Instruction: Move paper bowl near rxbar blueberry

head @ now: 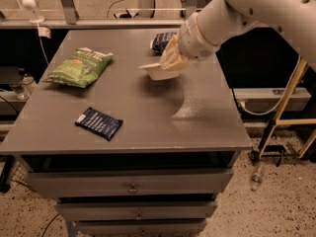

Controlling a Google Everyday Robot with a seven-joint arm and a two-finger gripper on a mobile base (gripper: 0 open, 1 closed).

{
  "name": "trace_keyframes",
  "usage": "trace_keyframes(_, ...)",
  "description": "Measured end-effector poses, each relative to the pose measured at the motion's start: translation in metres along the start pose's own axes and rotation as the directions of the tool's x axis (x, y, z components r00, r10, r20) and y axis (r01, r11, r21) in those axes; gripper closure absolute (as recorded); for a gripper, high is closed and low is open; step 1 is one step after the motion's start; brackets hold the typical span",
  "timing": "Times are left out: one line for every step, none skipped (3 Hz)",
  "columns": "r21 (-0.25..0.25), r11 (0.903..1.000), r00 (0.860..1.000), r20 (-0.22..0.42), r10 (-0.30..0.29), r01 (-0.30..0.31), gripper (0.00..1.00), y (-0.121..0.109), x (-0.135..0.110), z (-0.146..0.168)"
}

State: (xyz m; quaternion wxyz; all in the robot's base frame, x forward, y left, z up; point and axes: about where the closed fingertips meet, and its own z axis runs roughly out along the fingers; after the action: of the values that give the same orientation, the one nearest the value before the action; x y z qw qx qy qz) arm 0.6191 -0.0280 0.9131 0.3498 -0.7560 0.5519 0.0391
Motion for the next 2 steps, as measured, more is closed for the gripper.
trace_keyframes(-0.001,1.0000,1.000,0.000,-0.001,0.001,1.00,0.000,0.000,0.001)
trace_keyframes(-0.008,0.9982,0.997,0.051,-0.058,0.059,1.00,0.001,-0.012,0.005)
